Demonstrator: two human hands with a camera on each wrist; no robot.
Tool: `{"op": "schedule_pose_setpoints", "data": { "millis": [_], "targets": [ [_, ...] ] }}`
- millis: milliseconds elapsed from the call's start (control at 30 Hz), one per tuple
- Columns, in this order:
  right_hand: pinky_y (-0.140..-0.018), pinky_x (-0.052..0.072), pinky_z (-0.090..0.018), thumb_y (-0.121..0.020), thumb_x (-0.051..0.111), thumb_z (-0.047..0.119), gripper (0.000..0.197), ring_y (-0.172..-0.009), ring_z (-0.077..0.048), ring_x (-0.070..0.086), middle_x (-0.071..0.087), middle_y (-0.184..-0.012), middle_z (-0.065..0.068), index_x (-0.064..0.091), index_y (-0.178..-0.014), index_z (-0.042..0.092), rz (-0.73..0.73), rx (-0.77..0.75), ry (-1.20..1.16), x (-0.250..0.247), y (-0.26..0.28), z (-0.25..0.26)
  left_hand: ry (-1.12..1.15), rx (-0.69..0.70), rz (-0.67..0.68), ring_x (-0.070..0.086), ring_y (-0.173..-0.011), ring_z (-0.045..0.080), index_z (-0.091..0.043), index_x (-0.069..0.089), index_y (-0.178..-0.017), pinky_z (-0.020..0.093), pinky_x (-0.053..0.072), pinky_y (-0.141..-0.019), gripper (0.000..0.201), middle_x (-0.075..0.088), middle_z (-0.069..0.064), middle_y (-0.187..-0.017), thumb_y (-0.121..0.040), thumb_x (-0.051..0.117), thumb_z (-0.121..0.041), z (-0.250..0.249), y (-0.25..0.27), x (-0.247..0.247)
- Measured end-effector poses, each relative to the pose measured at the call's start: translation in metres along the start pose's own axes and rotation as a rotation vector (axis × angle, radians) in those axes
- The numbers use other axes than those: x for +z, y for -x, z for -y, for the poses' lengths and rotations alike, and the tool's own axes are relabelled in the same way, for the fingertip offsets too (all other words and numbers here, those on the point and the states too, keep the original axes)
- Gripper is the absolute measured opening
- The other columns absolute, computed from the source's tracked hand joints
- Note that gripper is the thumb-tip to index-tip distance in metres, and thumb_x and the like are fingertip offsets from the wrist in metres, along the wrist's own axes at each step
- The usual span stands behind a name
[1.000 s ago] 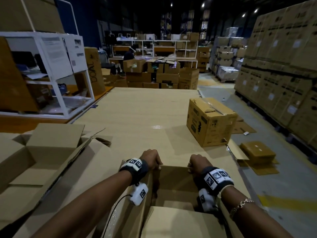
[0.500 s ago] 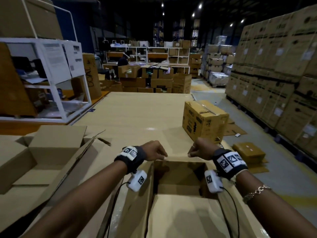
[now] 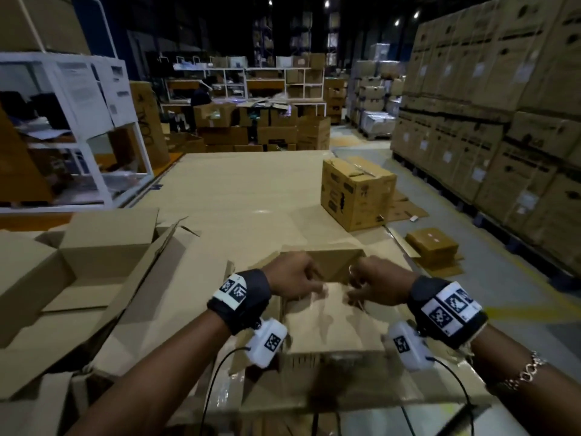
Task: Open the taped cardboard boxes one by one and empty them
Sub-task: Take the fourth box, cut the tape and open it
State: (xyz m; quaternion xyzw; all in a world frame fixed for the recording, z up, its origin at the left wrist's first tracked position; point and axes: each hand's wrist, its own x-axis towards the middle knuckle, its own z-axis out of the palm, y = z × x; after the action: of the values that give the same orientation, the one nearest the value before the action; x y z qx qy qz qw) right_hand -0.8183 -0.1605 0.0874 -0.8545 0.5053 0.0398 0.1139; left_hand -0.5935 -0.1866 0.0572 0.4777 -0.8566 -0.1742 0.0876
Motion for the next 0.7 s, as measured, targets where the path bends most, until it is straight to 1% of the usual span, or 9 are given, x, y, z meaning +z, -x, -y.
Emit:
{"op": "schedule_pose_setpoints", "data": {
  "millis": [100, 167, 267, 300, 400, 467, 533, 633, 700],
  "targets": [
    [-0.052, 0.035, -0.026, -0.096, 0.061, 0.037, 0.036, -0.058, -0.009, 0.049, 0.055, -0.064, 0.005, 0.055, -0.063, 0.024, -0.228, -0.014, -0.059, -0.006, 0.032, 0.012, 0.029, -0.016, -0.183, 0.068, -0.072, 0.011, -0.028, 0.079, -0.086, 0.039, 0.059, -0.066, 0.052, 0.075, -0.009, -0.080, -0.081, 0.055, -0.074, -0.024, 0.026, -0.006],
    [-0.049, 0.030, -0.030, -0.098, 0.059, 0.037, 0.047, -0.048, -0.010, 0.041, 0.045, -0.052, 0.005, 0.048, -0.054, 0.023, -0.322, -0.035, -0.118, -0.003, 0.050, 0.018, 0.037, -0.033, -0.250, 0.064, -0.062, 0.016, -0.023, 0.077, -0.076, 0.036, 0.053, -0.058, 0.065, 0.071, -0.004, -0.069, -0.080, 0.048, -0.081, -0.042, 0.046, -0.003],
    [-0.049, 0.035, -0.041, -0.098, 0.059, 0.040, 0.048, -0.045, -0.017, 0.039, 0.044, -0.049, -0.002, 0.052, -0.057, 0.015, -0.356, -0.050, -0.156, 0.006, 0.081, 0.027, 0.117, -0.083, -0.329, 0.055, -0.052, 0.012, -0.017, 0.070, -0.064, 0.031, 0.045, -0.054, 0.054, 0.063, -0.003, -0.057, -0.092, 0.056, -0.062, -0.063, 0.079, 0.007],
    [-0.048, 0.035, -0.039, -0.098, 0.059, 0.039, 0.047, -0.046, -0.017, 0.040, 0.044, -0.050, -0.002, 0.052, -0.058, 0.015, -0.356, -0.048, -0.168, 0.010, 0.093, 0.030, 0.138, -0.098, -0.360, 0.055, -0.054, 0.006, -0.020, 0.071, -0.065, 0.028, 0.046, -0.056, 0.046, 0.063, -0.008, -0.058, -0.093, 0.059, -0.055, -0.068, 0.091, 0.013],
    [-0.048, 0.036, -0.019, -0.097, 0.061, 0.036, 0.038, -0.052, -0.007, 0.051, 0.051, -0.053, 0.008, 0.055, -0.061, 0.027, -0.331, -0.044, -0.284, 0.031, 0.129, 0.042, 0.240, -0.117, -0.379, 0.064, -0.070, -0.006, -0.030, 0.079, -0.083, 0.017, 0.052, -0.063, 0.020, 0.072, -0.019, -0.078, -0.092, 0.067, -0.044, -0.075, 0.129, 0.040],
    [-0.056, 0.045, -0.015, -0.097, 0.062, 0.036, 0.028, -0.063, 0.001, 0.061, 0.063, -0.066, 0.013, 0.060, -0.068, 0.036, -0.264, -0.034, -0.345, 0.059, 0.143, 0.047, 0.300, -0.105, -0.347, 0.064, -0.080, -0.010, -0.030, 0.079, -0.092, 0.011, 0.053, -0.070, 0.012, 0.073, -0.021, -0.086, -0.091, 0.069, -0.037, -0.075, 0.151, 0.069],
    [-0.070, 0.058, -0.023, -0.096, 0.062, 0.037, 0.008, -0.082, 0.000, 0.068, 0.071, -0.096, 0.012, 0.070, -0.094, 0.037, -0.224, 0.014, -0.488, 0.102, 0.148, 0.046, 0.303, -0.099, -0.357, 0.063, -0.087, -0.010, -0.033, 0.078, -0.098, 0.015, 0.055, -0.077, 0.014, 0.072, -0.023, -0.092, -0.088, 0.070, -0.037, -0.069, 0.167, 0.101],
    [-0.089, 0.057, -0.034, -0.092, 0.063, 0.041, 0.041, -0.117, -0.007, 0.058, 0.051, -0.142, 0.011, 0.060, -0.131, 0.031, -0.379, 0.056, -0.444, 0.174, 0.141, 0.038, 0.333, -0.138, -0.353, 0.059, -0.101, -0.004, -0.038, 0.066, -0.126, 0.023, 0.056, -0.084, 0.039, 0.063, -0.020, -0.117, -0.087, 0.069, -0.037, -0.055, 0.172, 0.146],
    [-0.095, 0.053, -0.032, -0.090, 0.066, 0.035, 0.053, -0.124, -0.013, 0.053, 0.042, -0.149, 0.007, 0.052, -0.140, 0.027, -0.468, 0.062, -0.440, 0.198, 0.134, 0.040, 0.326, -0.207, -0.374, 0.056, -0.107, 0.001, -0.042, 0.050, -0.141, 0.026, 0.055, -0.089, 0.057, 0.051, -0.013, -0.130, -0.088, 0.070, -0.035, -0.050, 0.166, 0.166]
  ]
}}
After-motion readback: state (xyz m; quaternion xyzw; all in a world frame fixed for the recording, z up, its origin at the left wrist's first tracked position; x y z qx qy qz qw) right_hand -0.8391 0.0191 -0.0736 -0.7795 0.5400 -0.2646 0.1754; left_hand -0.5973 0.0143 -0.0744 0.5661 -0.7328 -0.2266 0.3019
